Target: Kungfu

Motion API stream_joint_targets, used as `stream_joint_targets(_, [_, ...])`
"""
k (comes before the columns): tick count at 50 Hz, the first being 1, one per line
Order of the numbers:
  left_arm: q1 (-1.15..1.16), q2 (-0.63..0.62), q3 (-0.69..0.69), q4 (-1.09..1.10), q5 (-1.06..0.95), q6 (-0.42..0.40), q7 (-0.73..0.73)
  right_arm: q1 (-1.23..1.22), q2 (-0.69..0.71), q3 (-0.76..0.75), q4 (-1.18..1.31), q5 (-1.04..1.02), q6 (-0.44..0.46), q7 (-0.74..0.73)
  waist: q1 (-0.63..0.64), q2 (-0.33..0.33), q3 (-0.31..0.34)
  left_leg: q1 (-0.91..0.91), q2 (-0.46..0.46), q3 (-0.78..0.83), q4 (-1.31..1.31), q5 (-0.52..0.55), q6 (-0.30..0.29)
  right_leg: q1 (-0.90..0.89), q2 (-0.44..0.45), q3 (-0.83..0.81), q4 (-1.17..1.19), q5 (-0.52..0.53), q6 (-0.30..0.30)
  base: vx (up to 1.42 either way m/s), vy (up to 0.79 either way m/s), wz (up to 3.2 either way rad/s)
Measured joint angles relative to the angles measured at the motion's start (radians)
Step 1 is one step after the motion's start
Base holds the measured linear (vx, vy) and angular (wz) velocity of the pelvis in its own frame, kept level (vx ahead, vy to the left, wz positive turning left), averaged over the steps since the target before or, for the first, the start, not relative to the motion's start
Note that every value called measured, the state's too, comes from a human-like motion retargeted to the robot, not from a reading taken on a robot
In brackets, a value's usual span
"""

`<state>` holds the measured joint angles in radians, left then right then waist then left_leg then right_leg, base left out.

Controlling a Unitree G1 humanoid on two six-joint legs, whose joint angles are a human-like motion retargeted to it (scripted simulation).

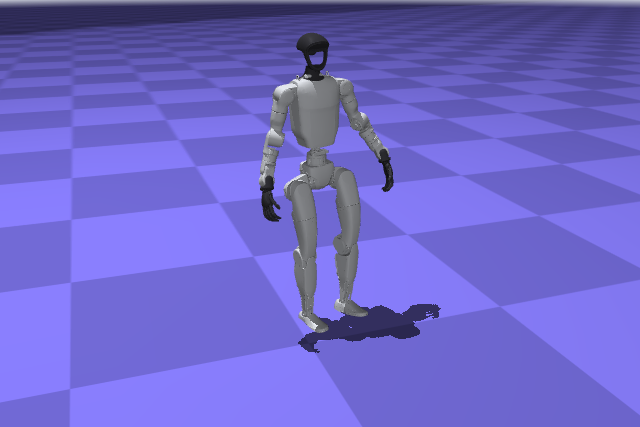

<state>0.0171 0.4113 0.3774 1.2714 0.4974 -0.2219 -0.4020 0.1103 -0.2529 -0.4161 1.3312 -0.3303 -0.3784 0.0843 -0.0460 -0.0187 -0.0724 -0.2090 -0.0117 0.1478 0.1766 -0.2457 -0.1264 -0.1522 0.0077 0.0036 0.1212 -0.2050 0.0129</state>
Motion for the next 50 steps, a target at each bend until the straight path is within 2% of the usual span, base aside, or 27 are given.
stream_joint_targets(3, [-0.010, 0.087, -0.169, -0.059, 0.493, -0.039, -0.012, -0.002, -0.051, 0.127, -0.015, -0.457, 0.027, -0.109, 0.051, -0.025, 0.000, -0.012, -0.007, 0.012, 0.027, -0.006, -0.007, 0.012, -0.033, -0.068, -0.025, 0.040, 0.010, -0.01, -0.07, -0.28])
stream_joint_targets(5, [-0.034, 0.116, -0.268, -0.087, 0.768, -0.043, -0.028, -0.006, -0.071, 0.193, -0.010, -0.680, 0.046, -0.182, 0.079, -0.035, 0.002, -0.014, -0.014, -0.001, 0.037, 0.004, -0.007, 0.025, -0.040, -0.090, -0.040, 0.044, 0.006, 0.02, -0.03, -0.12])
stream_joint_targets(8, [-0.052, 0.112, -0.355, -0.088, 0.922, -0.037, -0.035, -0.016, -0.065, 0.232, 0.015, -0.849, 0.067, -0.256, 0.081, -0.038, 0.006, -0.013, -0.040, -0.074, 0.051, 0.015, -0.009, 0.048, -0.043, -0.107, -0.057, 0.061, -0.009, 0.06, -0.01, 0.28])
stream_joint_targets(11, [-0.041, 0.056, -0.332, -0.052, 0.889, -0.030, -0.029, -0.008, -0.032, 0.194, 0.043, -0.838, 0.083, -0.271, 0.086, -0.040, 0.003, -0.013, -0.053, -0.100, 0.063, 0.026, -0.002, 0.062, -0.053, -0.116, -0.062, 0.068, -0.013, 0.13, 0.03, 0.13])
stream_joint_targets(15, [-0.015, -0.019, -0.264, 0.002, 0.730, -0.001, -0.064, 0.019, 0.020, 0.097, 0.074, -0.626, 0.098, -0.231, 0.094, -0.043, -0.008, -0.004, -0.057, -0.084, 0.063, 0.047, 0.047, 0.075, -0.073, -0.148, -0.052, 0.064, -0.004, 0.22, 0.06, 0.10])
stream_joint_targets(18, [-0.007, -0.035, -0.265, 0.026, 0.641, 0.011, -0.109, 0.036, 0.044, 0.039, 0.101, -0.436, 0.143, -0.222, 0.102, -0.046, -0.013, 0.004, -0.067, -0.074, 0.053, 0.069, 0.113, 0.070, -0.102, -0.196, -0.006, 0.059, 0.031, 0.24, 0.09, 0.07])
stream_joint_targets(20, [-0.002, -0.035, -0.267, 0.032, 0.638, 0.019, -0.121, 0.039, 0.049, 0.018, 0.122, -0.333, 0.174, -0.230, 0.107, -0.042, -0.024, 0.012, -0.067, -0.069, 0.029, 0.068, 0.136, 0.026, -0.117, -0.209, 0.076, 0.080, 0.101, 0.19, 0.08, -0.16])
stream_joint_targets(21, [0.002, -0.032, -0.263, 0.032, 0.649, 0.020, -0.116, 0.031, 0.048, 0.014, 0.133, -0.301, 0.184, -0.234, 0.107, -0.041, -0.029, 0.016, -0.067, -0.061, 0.011, 0.070, 0.141, -0.024, -0.122, -0.200, 0.150, 0.138, 0.184, 0.10, -0.02, -0.53])
stream_joint_targets(22, [0.003, -0.026, -0.258, 0.031, 0.658, 0.020, -0.110, 0.017, 0.048, 0.011, 0.141, -0.278, 0.193, -0.239, 0.112, -0.035, -0.032, 0.010, -0.047, -0.047, 0.004, 0.069, 0.137, -0.083, -0.109, -0.200, 0.228, 0.203, 0.241, -0.02, -0.28, -1.07])
stream_joint_targets(23, [0.000, -0.015, -0.251, 0.030, 0.662, 0.020, -0.099, -0.006, 0.050, 0.009, 0.144, -0.270, 0.203, -0.243, 0.123, -0.022, -0.029, -0.015, 0.014, -0.026, 0.017, 0.063, 0.111, -0.160, -0.059, -0.216, 0.310, 0.281, 0.247, -0.10, -0.43, -1.21])
stream_joint_targets(25, [-0.002, -0.008, -0.254, 0.035, 0.659, 0.023, -0.077, -0.035, 0.047, -0.003, 0.136, -0.278, 0.219, -0.260, 0.113, 0.008, -0.010, -0.019, 0.059, -0.009, 0.011, 0.067, 0.101, -0.291, -0.022, -0.242, 0.486, 0.379, 0.249, -0.13, -0.28, -0.79])
stream_joint_targets(28, [-0.010, 0.002, -0.237, 0.068, 0.669, 0.056, -0.066, -0.049, 0.054, 0.003, 0.112, -0.287, 0.215, -0.299, 0.068, 0.061, 0.002, -0.013, 0.067, -0.019, -0.025, 0.088, 0.130, -0.467, -0.056, -0.330, 0.795, 0.312, 0.249, -0.03, 0.16, 0.02])
stream_joint_targets(32, [0.001, 0.006, -0.221, 0.095, 0.663, 0.089, -0.075, -0.019, 0.081, 0.008, 0.100, -0.305, 0.190, -0.346, 0.017, 0.121, -0.021, -0.022, 0.074, -0.074, -0.051, 0.106, 0.164, -0.624, -0.119, -0.427, 1.109, 0.221, 0.249, 0.13, 0.15, 0.53])
stream_joint_targets(38, [0.014, 0.018, -0.214, 0.103, 0.601, 0.093, -0.068, 0.015, 0.103, 0.015, 0.121, -0.358, 0.200, -0.377, -0.015, 0.148, -0.060, -0.060, 0.090, -0.108, -0.029, 0.091, 0.177, -0.813, -0.121, -0.484, 1.400, 0.081, 0.249, 0.10, -0.09, 0.22])
stream_joint_targets(44, [0.017, -0.001, -0.210, 0.113, 0.580, 0.095, -0.061, 0.022, 0.102, 0.005, 0.126, -0.358, 0.204, -0.368, -0.016, 0.138, -0.080, -0.072, 0.085, -0.089, -0.007, 0.066, 0.178, -0.876, -0.102, -0.503, 1.471, 0.015, 0.249, 0.04, -0.11, -0.09])
stream_joint_targets(50, [0.017, -0.032, -0.211, 0.119, 0.588, 0.056, -0.036, 0.061, 0.100, -0.003, -0.051, -0.291, 0.167, -0.354, -0.009, 0.115, -0.047, -0.018, 0.064, -0.020, -0.016, 0.059, 0.159, -0.772, -0.046, -0.439, 1.254, 0.102, 0.249, -0.02, -0.15, -0.34])
